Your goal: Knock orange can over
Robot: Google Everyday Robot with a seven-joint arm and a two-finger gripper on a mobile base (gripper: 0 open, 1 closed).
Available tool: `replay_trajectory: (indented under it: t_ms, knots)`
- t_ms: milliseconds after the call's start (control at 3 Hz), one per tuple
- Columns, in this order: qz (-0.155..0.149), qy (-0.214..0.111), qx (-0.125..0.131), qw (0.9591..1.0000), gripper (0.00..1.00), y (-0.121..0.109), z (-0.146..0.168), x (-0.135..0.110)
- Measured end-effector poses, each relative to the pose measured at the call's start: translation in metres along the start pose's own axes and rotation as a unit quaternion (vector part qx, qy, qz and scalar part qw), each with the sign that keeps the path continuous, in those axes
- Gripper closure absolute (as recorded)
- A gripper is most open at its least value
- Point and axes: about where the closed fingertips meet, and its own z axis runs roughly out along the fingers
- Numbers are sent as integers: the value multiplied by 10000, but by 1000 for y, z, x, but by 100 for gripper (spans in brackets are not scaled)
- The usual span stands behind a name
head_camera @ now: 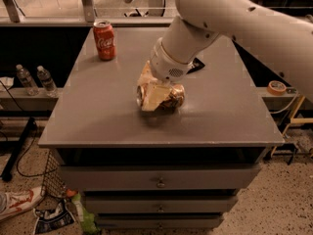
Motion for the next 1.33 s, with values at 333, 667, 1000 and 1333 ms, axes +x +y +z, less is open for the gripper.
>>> replay_trajectory:
  t_ms: [333, 667, 1000, 1333]
  knots:
    - [-147, -58, -295, 9994, 100, 6, 10, -3]
    - [-256, -128, -534, 9982, 100, 12, 19, -7]
    - [-258, -124, -532, 9982, 81, 12, 19, -7]
    - [-266, -125, -543, 9981, 60, 13, 20, -8]
